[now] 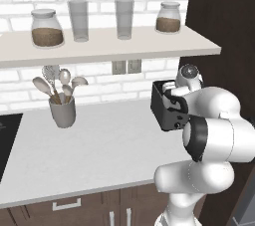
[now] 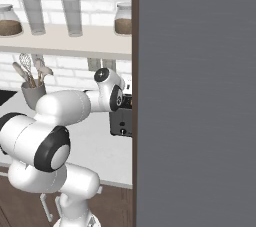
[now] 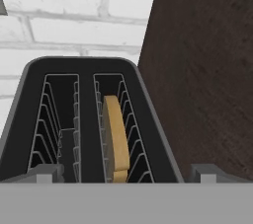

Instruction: Start the toaster. Once the lever pops up, take the bread to the plate on the dining counter.

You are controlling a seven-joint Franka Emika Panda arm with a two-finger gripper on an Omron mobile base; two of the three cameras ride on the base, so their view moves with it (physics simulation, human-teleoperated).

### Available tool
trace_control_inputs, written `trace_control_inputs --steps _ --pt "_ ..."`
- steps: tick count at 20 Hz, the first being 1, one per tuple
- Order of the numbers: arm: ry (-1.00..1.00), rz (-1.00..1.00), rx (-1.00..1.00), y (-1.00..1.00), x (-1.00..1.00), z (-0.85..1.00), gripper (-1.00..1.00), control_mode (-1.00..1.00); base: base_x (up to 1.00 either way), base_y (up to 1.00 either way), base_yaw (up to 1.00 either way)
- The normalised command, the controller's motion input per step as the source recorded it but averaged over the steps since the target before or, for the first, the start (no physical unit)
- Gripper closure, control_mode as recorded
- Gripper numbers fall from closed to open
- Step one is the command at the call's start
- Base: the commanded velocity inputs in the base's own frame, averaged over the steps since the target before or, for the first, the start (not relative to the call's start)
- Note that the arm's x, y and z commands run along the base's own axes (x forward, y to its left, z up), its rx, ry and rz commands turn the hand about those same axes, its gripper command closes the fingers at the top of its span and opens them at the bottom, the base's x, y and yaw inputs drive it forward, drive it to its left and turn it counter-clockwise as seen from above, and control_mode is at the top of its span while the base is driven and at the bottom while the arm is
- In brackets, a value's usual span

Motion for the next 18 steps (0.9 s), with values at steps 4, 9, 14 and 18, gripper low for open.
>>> trace_control_inputs --steps 4,9,14,18 --pt "0.00 0.00 0.00 0.00 0.00 0.00 -1.00 -1.00 0.00 0.00 0.00" --pt "0.00 0.00 0.00 0.00 0.00 0.00 -1.00 -1.00 0.00 0.00 0.00" --pt "0.00 0.00 0.00 0.00 0.00 0.00 -1.00 -1.00 0.00 0.00 0.00" --pt "0.00 0.00 0.00 0.00 0.00 0.00 -1.00 -1.00 0.00 0.00 0.00"
